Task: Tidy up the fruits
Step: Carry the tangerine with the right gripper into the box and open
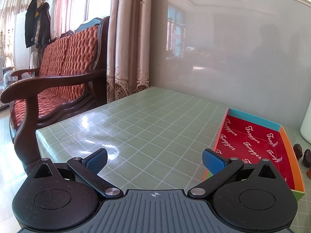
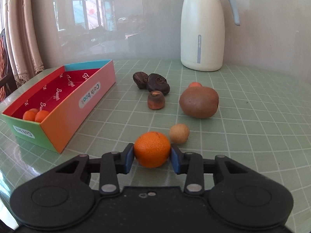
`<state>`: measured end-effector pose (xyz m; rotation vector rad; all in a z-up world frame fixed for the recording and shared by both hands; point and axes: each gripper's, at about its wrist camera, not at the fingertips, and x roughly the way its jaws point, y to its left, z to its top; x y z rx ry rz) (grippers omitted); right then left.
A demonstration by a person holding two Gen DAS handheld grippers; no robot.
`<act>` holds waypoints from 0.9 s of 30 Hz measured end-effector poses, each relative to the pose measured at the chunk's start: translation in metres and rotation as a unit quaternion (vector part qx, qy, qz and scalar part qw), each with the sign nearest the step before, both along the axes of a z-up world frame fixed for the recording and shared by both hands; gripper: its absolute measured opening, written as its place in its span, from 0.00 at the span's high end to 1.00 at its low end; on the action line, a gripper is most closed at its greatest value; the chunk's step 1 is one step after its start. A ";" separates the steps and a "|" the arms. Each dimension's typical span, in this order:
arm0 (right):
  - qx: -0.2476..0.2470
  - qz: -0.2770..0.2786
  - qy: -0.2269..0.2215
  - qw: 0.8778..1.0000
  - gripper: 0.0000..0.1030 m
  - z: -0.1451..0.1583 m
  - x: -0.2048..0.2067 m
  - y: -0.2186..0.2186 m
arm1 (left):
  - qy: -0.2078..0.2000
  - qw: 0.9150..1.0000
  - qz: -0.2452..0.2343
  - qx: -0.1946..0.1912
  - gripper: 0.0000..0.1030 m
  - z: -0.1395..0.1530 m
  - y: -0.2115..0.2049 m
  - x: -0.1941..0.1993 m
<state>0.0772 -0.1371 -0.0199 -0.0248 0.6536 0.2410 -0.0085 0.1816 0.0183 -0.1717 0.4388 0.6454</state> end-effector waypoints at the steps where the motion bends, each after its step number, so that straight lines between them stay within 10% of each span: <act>1: 0.003 0.000 -0.005 1.000 0.63 0.002 -0.001 0.001 | -0.001 1.000 0.001 -0.001 0.00 0.000 0.001 -0.001; 11: 0.076 0.070 -0.056 0.993 0.63 0.039 0.002 0.057 | 0.003 1.000 0.028 0.005 0.00 -0.004 0.022 -0.011; 27: 0.048 0.116 -0.058 0.990 0.59 0.034 0.000 0.109 | 0.006 0.998 0.055 -0.010 0.00 -0.008 0.044 -0.021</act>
